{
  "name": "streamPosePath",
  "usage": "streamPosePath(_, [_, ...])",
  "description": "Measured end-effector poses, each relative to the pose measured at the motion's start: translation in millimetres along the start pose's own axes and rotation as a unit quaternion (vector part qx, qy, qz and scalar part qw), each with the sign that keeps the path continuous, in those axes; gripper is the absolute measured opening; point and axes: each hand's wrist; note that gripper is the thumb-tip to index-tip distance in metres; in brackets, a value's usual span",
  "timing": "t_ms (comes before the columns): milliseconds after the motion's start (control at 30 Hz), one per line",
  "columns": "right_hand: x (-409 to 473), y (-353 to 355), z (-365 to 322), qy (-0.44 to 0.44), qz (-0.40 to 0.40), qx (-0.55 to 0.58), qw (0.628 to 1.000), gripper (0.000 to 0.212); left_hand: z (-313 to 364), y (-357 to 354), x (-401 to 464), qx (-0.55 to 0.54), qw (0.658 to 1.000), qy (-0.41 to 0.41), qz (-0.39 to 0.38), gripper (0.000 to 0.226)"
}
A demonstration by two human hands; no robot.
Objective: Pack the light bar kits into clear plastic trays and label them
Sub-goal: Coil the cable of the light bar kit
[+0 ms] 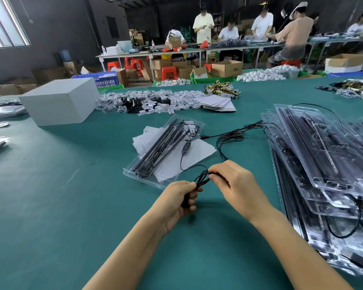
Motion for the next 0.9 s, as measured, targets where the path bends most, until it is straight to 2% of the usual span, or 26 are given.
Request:
streamPosePath(100, [-2, -5, -5, 0.011, 0.015, -0.025, 0.999, 0.003, 0, 3, 3, -0.015, 0.999, -0.01, 0.03, 0.02])
streamPosePath(267, [-6, -18, -11, -0.057, 0.093, -0.034, 0.994, 0.009, -4, -6, 2, -0.01, 0.998, -0.023, 0.057, 0.023])
streamPosePath(400, [-10, -26, -18, -0.075, 0.124, -0.06, 0.988, 0.013, -5, -9, -1, -0.013, 0.996, -0.052, 0.076, 0.02])
streamPosePath(533, [-14, -33, -20, -0.106, 0.129, -0.036, 0.985, 0.013, -8, -9, -3, -0.006, 0.993, -0.094, 0.074, 0.02])
streamPosePath(733, [-16, -38, -19, -0.176, 0.142, 0.038, 0.973, 0.011, -10, -8, -3, 0.003, 0.991, -0.122, 0.047, 0.009])
streamPosePath(900, [-19, -41, -22, -0.224, 0.152, 0.112, 0.956, 0.007, -15, -12, -1, -0.031, 0.989, -0.13, 0.055, 0.011])
Point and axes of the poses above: each hand's wrist, its own x-axis towards the middle knuckle, its own y-axis out of the back of the hand, z = x × y, and after that the axes turned 11 degrees about x, right-handed
